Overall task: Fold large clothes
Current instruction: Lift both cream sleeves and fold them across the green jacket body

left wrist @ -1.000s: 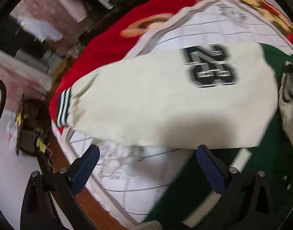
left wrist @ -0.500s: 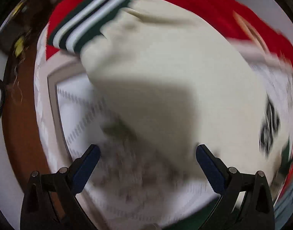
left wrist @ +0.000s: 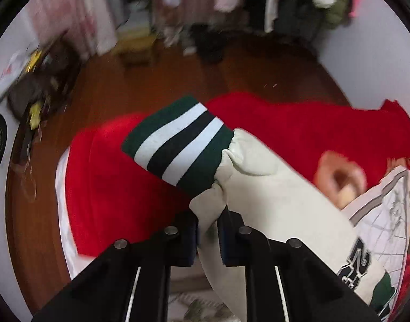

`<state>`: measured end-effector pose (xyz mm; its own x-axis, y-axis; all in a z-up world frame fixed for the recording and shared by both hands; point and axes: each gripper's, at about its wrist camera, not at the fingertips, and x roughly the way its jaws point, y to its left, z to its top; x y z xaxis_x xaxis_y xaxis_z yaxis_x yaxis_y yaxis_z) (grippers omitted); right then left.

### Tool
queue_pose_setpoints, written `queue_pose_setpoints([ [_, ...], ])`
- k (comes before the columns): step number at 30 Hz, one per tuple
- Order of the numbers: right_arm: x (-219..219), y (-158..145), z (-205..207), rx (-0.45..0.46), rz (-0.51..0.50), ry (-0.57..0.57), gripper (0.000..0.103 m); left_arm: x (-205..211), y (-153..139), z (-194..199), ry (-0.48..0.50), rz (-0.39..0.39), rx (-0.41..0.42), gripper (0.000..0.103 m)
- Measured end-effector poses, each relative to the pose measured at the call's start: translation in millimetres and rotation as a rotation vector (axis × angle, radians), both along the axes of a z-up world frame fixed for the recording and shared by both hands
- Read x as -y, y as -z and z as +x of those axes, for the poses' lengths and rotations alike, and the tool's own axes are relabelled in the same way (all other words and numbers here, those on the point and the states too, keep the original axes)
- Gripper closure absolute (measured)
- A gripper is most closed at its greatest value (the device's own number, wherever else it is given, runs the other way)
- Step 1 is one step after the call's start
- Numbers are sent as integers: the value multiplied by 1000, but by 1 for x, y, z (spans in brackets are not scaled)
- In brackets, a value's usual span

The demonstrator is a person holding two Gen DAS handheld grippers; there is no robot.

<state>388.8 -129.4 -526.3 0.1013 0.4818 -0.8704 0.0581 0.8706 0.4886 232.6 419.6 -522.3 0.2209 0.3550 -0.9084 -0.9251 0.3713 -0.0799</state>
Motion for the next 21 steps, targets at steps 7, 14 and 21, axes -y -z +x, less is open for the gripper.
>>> queue_pose_setpoints([
  [7,-46,58,43,-108,64,31,44,27,-64,45,127,169,32,95],
  [14,27,12,14,-36,45,36,42,117,-134,86,398,413,50,95],
  [21,166,-17,-41,-6,-74,196,33,292,-160,140,810,435,124,95],
])
